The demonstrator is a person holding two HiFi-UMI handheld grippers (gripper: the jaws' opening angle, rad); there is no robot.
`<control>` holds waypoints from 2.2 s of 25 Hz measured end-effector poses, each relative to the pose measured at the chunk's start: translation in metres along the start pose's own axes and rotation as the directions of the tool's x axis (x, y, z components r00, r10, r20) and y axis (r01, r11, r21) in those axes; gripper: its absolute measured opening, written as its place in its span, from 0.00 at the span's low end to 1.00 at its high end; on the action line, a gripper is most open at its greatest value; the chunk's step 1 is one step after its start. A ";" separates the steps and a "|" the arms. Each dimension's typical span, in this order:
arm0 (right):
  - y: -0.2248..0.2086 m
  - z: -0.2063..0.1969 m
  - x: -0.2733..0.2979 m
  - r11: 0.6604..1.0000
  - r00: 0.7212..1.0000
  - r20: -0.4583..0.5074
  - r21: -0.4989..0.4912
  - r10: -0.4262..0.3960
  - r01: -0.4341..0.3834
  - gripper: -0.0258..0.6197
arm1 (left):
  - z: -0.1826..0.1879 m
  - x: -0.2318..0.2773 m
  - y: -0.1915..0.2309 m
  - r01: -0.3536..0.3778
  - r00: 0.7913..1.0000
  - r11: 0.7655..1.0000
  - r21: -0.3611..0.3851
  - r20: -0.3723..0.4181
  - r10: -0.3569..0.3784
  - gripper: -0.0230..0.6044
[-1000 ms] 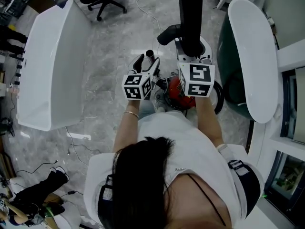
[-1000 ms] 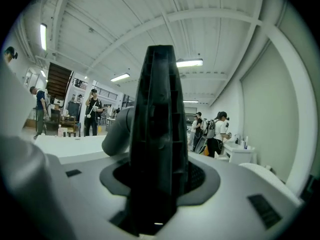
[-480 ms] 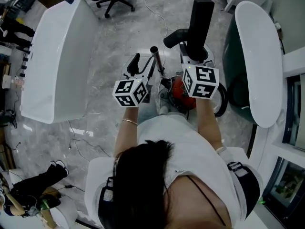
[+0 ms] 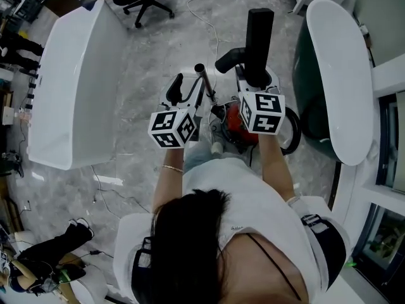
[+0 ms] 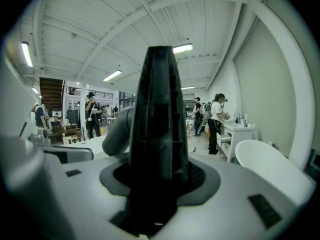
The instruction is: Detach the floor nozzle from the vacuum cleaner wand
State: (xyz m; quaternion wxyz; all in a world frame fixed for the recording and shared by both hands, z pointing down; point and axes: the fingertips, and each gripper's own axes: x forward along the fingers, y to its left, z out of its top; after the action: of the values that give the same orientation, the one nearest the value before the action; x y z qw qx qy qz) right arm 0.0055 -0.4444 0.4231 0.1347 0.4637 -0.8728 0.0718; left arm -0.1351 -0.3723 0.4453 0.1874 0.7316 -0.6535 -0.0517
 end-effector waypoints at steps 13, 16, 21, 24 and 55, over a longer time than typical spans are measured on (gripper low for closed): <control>0.014 -0.023 0.002 0.999 0.998 -0.058 0.033 0.000 0.002 0.37 | 0.013 -0.008 -0.006 -0.010 1.000 0.998 0.065 -0.002 0.010 0.27; 0.022 -0.021 0.002 1.000 0.998 -0.055 0.030 0.001 0.000 0.37 | 0.013 -0.011 0.000 -0.022 1.000 0.997 0.069 -0.005 0.022 0.20; 0.033 -0.020 0.003 1.000 0.998 -0.059 0.022 -0.009 0.010 0.37 | 0.019 -0.015 0.004 -0.016 1.000 0.996 0.087 -0.010 0.017 0.12; 0.039 -0.019 0.002 0.999 0.998 -0.056 0.026 -0.016 0.018 0.37 | 0.018 -0.018 0.010 -0.049 0.998 0.989 0.139 -0.031 0.054 0.07; 0.042 -0.009 0.007 0.992 0.992 -0.037 0.024 -0.124 0.125 0.37 | 0.026 0.013 -0.012 0.014 0.997 0.995 0.096 -0.073 -0.007 0.04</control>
State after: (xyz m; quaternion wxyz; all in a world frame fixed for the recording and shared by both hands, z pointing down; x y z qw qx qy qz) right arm -0.0314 -0.4245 0.4333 0.1484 0.5178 -0.8384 0.0828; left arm -0.1302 -0.3892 0.4194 0.1752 0.7445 -0.6442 0.0057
